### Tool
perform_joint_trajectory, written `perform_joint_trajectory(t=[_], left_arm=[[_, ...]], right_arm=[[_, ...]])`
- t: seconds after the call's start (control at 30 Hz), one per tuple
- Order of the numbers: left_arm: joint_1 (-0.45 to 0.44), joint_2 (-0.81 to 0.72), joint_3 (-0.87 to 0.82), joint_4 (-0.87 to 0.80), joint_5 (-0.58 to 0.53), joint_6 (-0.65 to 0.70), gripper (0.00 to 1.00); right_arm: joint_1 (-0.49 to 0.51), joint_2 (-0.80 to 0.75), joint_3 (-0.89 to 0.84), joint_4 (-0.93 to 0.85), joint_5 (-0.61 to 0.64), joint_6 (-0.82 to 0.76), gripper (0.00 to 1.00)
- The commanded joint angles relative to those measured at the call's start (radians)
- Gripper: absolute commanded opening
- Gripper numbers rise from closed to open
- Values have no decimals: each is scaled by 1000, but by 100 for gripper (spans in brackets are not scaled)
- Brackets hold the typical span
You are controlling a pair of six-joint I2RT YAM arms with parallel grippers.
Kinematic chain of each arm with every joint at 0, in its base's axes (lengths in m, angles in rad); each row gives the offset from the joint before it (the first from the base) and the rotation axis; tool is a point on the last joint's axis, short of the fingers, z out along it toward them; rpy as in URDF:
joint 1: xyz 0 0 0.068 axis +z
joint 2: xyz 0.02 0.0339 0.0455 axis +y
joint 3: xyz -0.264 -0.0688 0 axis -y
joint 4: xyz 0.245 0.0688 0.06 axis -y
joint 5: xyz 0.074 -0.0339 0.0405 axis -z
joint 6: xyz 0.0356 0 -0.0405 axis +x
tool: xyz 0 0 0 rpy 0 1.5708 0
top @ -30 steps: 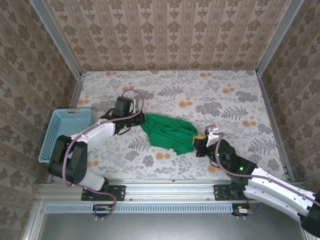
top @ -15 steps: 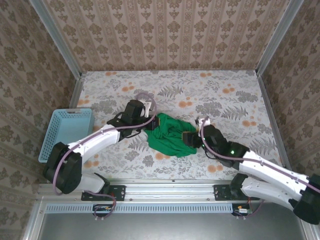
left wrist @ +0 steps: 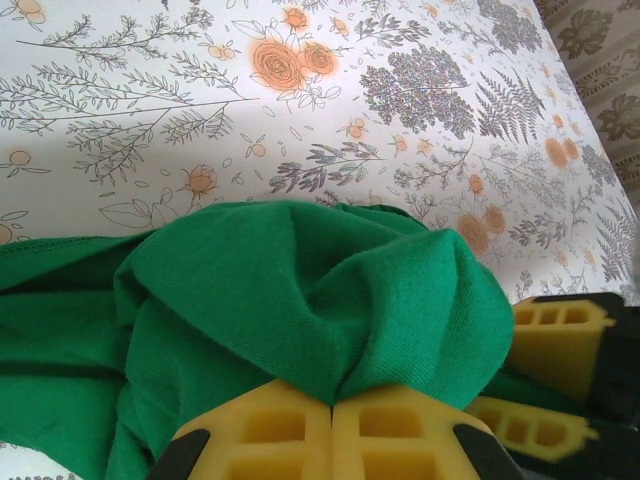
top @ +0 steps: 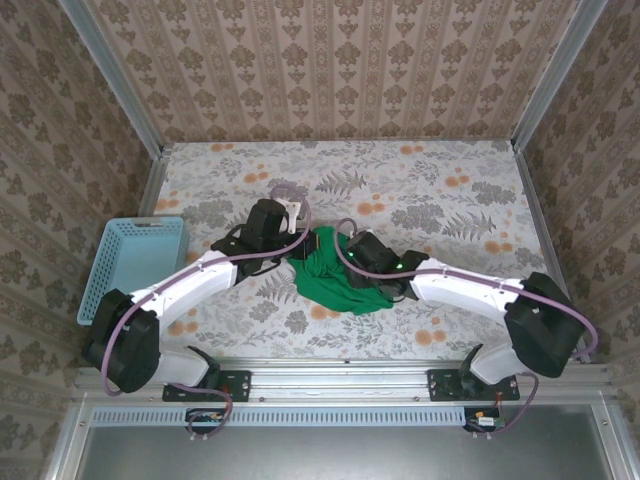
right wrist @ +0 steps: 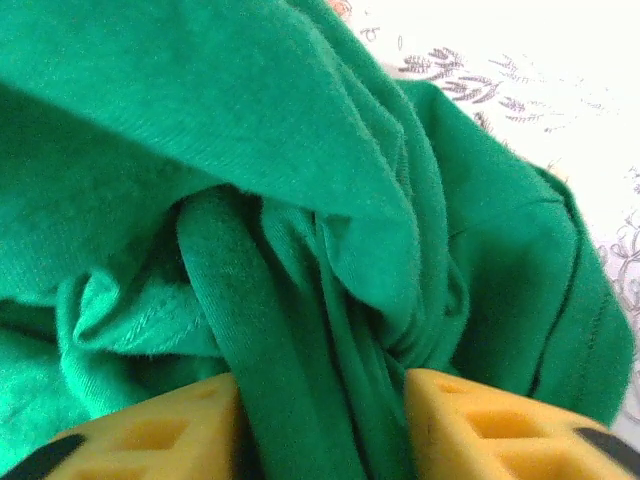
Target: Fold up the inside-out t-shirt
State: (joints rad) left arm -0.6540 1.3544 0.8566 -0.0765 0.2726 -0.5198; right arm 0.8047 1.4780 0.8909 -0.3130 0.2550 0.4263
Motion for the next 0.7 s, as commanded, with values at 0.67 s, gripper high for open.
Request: perform_joint_trajectory(t=[0.67], left_arm=[[359,133,314,-273,-21,-27,0]], right_arm=[[52,-745,-169,89,78,-20,0]])
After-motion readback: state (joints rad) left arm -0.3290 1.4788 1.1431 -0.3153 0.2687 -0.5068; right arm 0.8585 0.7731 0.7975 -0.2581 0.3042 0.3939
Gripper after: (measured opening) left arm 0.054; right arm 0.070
